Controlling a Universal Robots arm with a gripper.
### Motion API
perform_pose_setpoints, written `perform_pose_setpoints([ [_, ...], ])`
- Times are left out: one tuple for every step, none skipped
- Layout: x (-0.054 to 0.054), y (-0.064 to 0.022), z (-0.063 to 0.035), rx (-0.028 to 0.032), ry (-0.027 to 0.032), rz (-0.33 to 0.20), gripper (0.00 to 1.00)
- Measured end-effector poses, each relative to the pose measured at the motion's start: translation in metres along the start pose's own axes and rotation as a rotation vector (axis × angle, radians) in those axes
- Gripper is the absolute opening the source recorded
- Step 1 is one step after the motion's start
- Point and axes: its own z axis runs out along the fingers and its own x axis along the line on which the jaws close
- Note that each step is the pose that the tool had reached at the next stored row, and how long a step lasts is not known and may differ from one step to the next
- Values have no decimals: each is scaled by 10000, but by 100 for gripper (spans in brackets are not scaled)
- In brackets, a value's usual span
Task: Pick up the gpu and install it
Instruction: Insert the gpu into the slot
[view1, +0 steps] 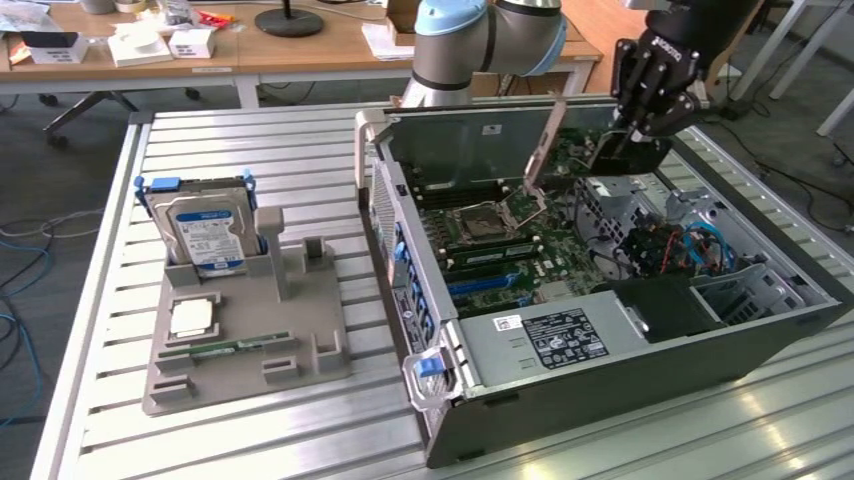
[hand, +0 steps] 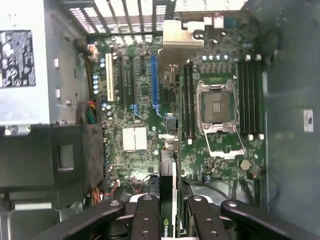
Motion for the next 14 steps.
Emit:
perform_pose_setpoints([
  [-1,0,0,-2,6,-119,26],
  [-4,0,0,-4,10,-188,26],
  [-5,1,0,-5,13,-246,26],
  [-6,1,1,-6,16,-304,26],
  [-6,4,2,-7,17,-365,26],
  [-7,5,3,-8,20,-417,26],
  [-7,7,3,-6,23,-463,26],
  [-7,7,3,-6,25,-509,26],
  [-7,7,3,-6,26,-544,26],
  [-7,7,3,-6,27,-587,26],
  [-7,8,4,-1,29,-649,26],
  [-7,9,6,29,30,-701,26],
  [-7,10,7,84,32,-739,26],
  [-6,11,7,152,32,-768,26],
])
